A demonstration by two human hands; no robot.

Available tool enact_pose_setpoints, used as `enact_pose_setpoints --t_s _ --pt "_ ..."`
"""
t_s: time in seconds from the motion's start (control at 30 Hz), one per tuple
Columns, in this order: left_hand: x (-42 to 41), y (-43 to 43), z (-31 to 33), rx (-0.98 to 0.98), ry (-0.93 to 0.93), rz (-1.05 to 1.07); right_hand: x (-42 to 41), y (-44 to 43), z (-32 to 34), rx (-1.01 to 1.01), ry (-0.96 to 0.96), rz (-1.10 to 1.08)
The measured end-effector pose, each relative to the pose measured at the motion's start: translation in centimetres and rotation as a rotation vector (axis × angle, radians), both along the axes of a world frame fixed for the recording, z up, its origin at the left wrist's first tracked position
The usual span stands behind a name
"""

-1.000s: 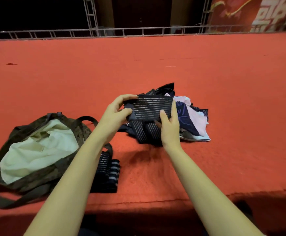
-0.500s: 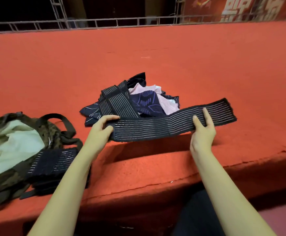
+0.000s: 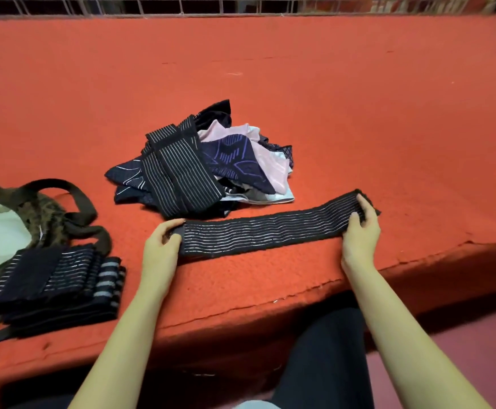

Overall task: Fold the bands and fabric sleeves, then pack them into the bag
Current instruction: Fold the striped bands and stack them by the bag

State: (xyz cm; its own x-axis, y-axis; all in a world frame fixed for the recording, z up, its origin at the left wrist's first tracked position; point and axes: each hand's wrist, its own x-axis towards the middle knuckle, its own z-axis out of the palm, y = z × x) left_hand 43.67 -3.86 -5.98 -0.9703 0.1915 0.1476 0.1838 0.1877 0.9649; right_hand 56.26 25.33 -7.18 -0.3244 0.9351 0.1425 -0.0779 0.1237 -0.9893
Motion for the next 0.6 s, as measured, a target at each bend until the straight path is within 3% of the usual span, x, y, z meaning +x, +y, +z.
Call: enact_pose_setpoints --t_s 0.23,0.43,0.6 --pt "0.2 -0.6 -0.7 0.207 -0.128 0.049 -0.2 -4.1 2.5 0.309 -0.11 0.098" --pt "-0.2 -0.7 -1.5 0.294 -0.208 0.057 -4.4 -13.4 4.2 0.625 -0.155 0.584" --pt "-0.2 -0.8 -1.2 0.489 -0.309 -0.006 -7.3 -18.8 -0.5 0.829 -0.256 0.868"
